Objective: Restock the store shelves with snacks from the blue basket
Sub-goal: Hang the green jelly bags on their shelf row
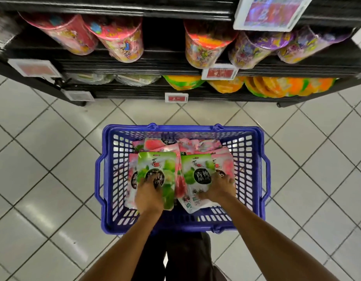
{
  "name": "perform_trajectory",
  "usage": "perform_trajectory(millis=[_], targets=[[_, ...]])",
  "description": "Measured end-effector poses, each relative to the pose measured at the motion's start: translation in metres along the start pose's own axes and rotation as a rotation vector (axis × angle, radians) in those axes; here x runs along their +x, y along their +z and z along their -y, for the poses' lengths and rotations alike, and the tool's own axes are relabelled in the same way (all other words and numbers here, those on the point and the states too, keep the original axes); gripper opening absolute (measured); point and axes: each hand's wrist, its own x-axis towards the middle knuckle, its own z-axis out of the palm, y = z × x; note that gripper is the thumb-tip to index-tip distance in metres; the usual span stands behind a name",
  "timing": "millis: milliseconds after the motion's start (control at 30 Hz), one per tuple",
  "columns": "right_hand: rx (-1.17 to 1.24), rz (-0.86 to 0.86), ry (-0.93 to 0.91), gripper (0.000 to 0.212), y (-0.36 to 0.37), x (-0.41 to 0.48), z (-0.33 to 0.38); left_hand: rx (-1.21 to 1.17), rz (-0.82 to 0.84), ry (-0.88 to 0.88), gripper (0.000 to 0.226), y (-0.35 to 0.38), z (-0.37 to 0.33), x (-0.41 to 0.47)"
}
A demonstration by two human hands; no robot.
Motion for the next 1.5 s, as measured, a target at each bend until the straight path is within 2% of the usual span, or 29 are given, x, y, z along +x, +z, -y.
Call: perform_trajectory(millis=[67, 133, 200, 267, 333, 400, 467, 567, 700, 733, 800, 900, 1000, 1100, 1233, 1333, 1400, 1500], targets=[[0.116, 0.053, 0.031, 0.119, 0.001, 0.004, 0.002, 0.070, -0.052, 0.023, 0.047, -0.004, 0.007, 0.009], [0.263, 0.097, 0.040, 0.127, 0.003, 0.008, 0.006, 0.028, -0.013, -0.045, 0.075, -0.007, 0.010, 0.017], [0.331, 0.063, 0.079, 0.132, 0.005, 0.008, 0.009, -0.119, 0.035, -0.141, 0.107, -0.011, 0.012, 0.024], [0.530, 0.035, 0.089, 0.133, 0.011, 0.008, 0.008, -0.269, 0.057, -0.229, 0.117, -0.012, 0.015, 0.030], [0.795, 0.096, 0.095, 0.129, 0.020, 0.003, 0.008, -0.327, 0.085, -0.339, 0.108, -0.013, 0.016, 0.028], [1.046, 0.200, 0.151, 0.110, 0.028, -0.008, 0.010, -0.483, 0.161, -0.490, 0.087, -0.013, 0.017, 0.025], [1.271, 0.122, 0.199, 0.094, 0.032, -0.025, 0.012, -0.740, 0.294, -0.583, 0.072, -0.018, 0.015, 0.018], [1.508, 0.012, 0.184, 0.084, 0.017, -0.065, 0.011, -0.843, 0.394, -0.449, 0.058, -0.048, 0.003, 0.000], [1.784, 0.152, -0.042, 0.057, -0.023, -0.125, 0.002, -0.886, 0.434, -0.200, 0.055, -0.109, -0.029, -0.030], [1.816, 0.179, -0.119, 0.058, -0.036, -0.139, 0.001, -0.851, 0.423, -0.124, 0.059, -0.129, -0.039, -0.040], [1.803, 0.173, -0.247, 0.070, -0.066, -0.171, 0.003, -0.844, 0.401, -0.017, 0.065, -0.170, -0.058, -0.059], [1.742, 0.109, -0.343, 0.092, -0.116, -0.230, 0.016, -0.834, 0.351, 0.096, 0.063, -0.237, -0.089, -0.096], [1.685, 0.128, -0.424, 0.087, -0.167, -0.298, 0.033, -0.796, 0.277, 0.209, 0.062, -0.311, -0.122, -0.136], [1.617, 0.136, -0.497, 0.096, -0.214, -0.375, 0.043, -0.812, 0.252, 0.319, 0.066, -0.384, -0.154, -0.181], [1.479, 0.054, -0.719, 0.102, -0.280, -0.477, 0.049, -0.842, 0.201, 0.483, 0.045, -0.479, -0.188, -0.242], [1.404, -0.078, -0.866, 0.112, -0.328, -0.549, 0.049, -0.844, 0.136, 0.594, 0.050, -0.542, -0.210, -0.282], [1.398, -0.130, -0.964, 0.104, -0.357, -0.592, 0.050, -0.874, 0.116, 0.661, 0.065, -0.579, -0.224, -0.310], [1.383, -0.196, -1.110, 0.072, -0.397, -0.654, 0.054, -0.910, 0.045, 0.777, 0.055, -0.630, -0.248, -0.351]])
